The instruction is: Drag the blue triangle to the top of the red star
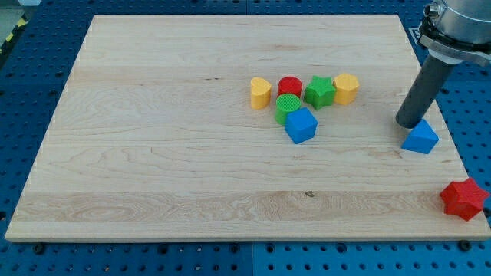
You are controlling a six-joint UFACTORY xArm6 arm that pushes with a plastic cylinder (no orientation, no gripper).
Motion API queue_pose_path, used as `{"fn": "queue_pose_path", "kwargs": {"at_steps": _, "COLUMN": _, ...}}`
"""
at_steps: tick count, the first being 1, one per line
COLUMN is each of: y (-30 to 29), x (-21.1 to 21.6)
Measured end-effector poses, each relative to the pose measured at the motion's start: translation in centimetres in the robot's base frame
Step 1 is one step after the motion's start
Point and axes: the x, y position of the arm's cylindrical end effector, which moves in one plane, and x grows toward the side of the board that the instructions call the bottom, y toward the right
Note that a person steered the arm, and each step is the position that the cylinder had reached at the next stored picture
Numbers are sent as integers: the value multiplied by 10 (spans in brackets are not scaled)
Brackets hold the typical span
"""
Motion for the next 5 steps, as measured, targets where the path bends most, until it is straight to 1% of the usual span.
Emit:
{"fn": "queue_pose_path", "kwargs": {"at_steps": 1, "y": 7, "x": 20}}
{"fn": "queue_pose_path", "kwargs": {"at_steps": 2, "y": 13, "x": 27}}
{"fn": "queue_pose_path", "kwargs": {"at_steps": 4, "y": 14, "x": 28}}
{"fn": "queue_pose_path", "kwargs": {"at_steps": 5, "y": -2, "x": 28}}
